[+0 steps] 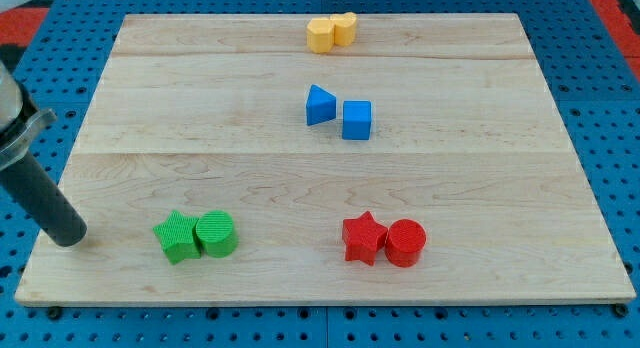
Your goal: Push the green star along with a green circle towards the bottom center
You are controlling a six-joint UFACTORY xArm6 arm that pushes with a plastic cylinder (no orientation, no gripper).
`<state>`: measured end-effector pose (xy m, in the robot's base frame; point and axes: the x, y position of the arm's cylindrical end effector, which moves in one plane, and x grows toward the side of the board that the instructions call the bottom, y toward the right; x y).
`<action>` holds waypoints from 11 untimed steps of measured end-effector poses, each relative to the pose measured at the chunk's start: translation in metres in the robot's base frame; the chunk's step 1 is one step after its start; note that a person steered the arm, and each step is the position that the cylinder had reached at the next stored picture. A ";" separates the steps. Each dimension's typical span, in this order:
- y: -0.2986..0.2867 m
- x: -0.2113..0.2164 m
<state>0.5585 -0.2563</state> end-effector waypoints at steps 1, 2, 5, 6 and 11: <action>0.003 0.004; 0.019 0.013; 0.075 0.002; 0.097 -0.004; 0.142 0.003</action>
